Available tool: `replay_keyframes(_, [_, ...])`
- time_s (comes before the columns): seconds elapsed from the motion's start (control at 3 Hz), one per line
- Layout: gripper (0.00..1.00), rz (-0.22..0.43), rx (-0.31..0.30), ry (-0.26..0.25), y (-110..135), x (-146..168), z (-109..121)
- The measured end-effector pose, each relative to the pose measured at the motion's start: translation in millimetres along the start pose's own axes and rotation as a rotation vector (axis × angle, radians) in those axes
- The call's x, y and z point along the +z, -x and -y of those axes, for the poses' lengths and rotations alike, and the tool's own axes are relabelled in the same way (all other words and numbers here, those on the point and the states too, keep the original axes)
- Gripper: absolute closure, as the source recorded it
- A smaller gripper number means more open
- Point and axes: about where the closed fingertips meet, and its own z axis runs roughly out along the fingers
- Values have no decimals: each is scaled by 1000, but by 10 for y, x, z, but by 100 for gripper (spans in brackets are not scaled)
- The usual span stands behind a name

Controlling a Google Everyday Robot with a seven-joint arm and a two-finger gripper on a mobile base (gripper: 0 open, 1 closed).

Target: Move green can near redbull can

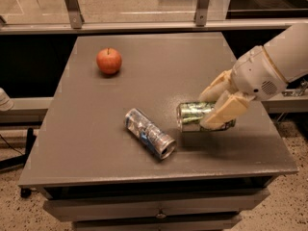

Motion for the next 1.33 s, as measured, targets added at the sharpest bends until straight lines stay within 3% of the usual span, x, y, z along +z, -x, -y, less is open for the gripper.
replay_keyframes(0.33, [100,-11,-26,30,24,111,-189])
replay_keyframes(0.67, [82,-26,-34,42,18,182,-276])
replay_keyframes(1.33, [35,-39,-40,50,3,247,-348])
